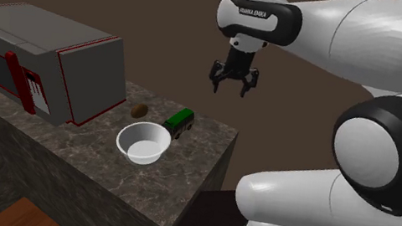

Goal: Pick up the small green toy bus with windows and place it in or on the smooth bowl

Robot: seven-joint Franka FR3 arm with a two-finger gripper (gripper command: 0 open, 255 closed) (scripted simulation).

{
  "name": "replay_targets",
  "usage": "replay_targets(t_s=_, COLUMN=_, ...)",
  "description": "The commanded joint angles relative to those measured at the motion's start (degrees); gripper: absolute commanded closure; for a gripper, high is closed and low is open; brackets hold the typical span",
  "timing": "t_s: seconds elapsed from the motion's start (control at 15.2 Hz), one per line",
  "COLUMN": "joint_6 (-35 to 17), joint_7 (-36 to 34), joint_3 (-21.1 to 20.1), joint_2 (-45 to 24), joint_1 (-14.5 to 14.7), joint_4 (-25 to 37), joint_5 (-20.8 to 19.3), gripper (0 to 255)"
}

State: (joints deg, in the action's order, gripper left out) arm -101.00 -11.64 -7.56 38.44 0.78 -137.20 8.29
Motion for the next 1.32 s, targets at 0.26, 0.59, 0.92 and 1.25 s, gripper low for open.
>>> replay_targets(t_s=0.26, joint_6=-10.05, joint_7=-11.40, joint_3=-7.09, joint_2=-8.40, joint_1=-0.79, joint_4=-1.08, joint_5=1.53, gripper=0)
replay_targets(t_s=0.59, joint_6=-18.07, joint_7=-21.43, joint_3=-12.63, joint_2=-18.07, joint_1=-2.18, joint_4=0.62, joint_5=0.36, gripper=0)
replay_targets(t_s=0.92, joint_6=-24.84, joint_7=-32.85, joint_3=-17.23, joint_2=-29.55, joint_1=-3.84, joint_4=4.60, joint_5=-4.20, gripper=0)
replay_targets(t_s=1.25, joint_6=-29.36, joint_7=-45.62, joint_3=-19.18, joint_2=-42.25, joint_1=-3.96, joint_4=10.80, joint_5=-12.24, gripper=0)
